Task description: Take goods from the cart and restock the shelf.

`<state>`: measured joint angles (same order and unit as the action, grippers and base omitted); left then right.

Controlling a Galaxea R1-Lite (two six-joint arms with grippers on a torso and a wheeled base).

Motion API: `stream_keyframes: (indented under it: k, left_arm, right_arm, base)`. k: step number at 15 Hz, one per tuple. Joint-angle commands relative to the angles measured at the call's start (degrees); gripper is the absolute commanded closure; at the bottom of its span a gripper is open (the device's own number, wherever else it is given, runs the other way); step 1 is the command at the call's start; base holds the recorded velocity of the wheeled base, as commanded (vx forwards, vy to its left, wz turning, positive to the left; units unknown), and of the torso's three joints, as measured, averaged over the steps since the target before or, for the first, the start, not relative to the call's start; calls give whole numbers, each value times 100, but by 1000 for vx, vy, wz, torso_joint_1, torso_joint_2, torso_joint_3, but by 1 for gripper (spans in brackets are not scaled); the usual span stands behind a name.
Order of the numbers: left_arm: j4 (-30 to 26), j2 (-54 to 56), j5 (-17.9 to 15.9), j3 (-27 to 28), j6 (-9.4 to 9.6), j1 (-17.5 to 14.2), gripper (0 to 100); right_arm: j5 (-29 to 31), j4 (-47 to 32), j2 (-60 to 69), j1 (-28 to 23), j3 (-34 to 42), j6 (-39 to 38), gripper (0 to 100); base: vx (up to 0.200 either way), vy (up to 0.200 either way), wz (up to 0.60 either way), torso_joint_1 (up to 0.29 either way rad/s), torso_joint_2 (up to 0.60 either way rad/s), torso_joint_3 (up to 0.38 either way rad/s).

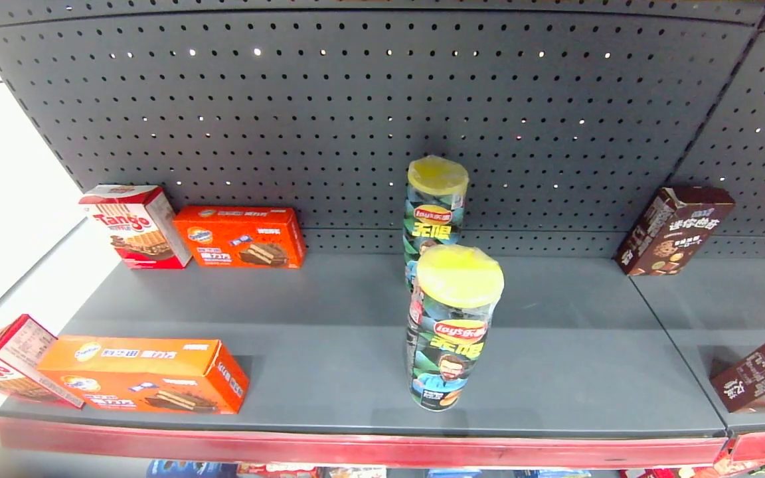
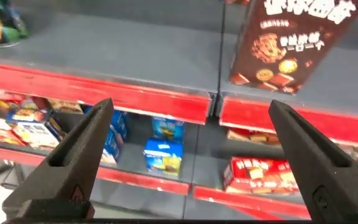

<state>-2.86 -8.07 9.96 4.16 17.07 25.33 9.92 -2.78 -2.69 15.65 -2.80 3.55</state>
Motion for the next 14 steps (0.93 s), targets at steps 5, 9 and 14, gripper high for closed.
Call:
stream_keyframes:
  k: [5, 9, 14]
  left_arm:
    - [-48, 280, 50, -99, -169, -1637, 0]
    - [-21, 271, 85, -108, -72, -1689, 0]
    - [-39, 218, 217, -108, -590, -1971, 0]
  right_arm:
    - [-676, 357, 269, -1565, 280, -662, 0]
    - [-1133, 269, 269, -1556, 280, -372, 0]
    - [-1133, 269, 269, -1556, 280, -372, 0]
  base:
    - [0, 0, 0, 0, 0, 0]
    - [0, 0, 0, 0, 0, 0]
    - [0, 0, 0, 0, 0, 0]
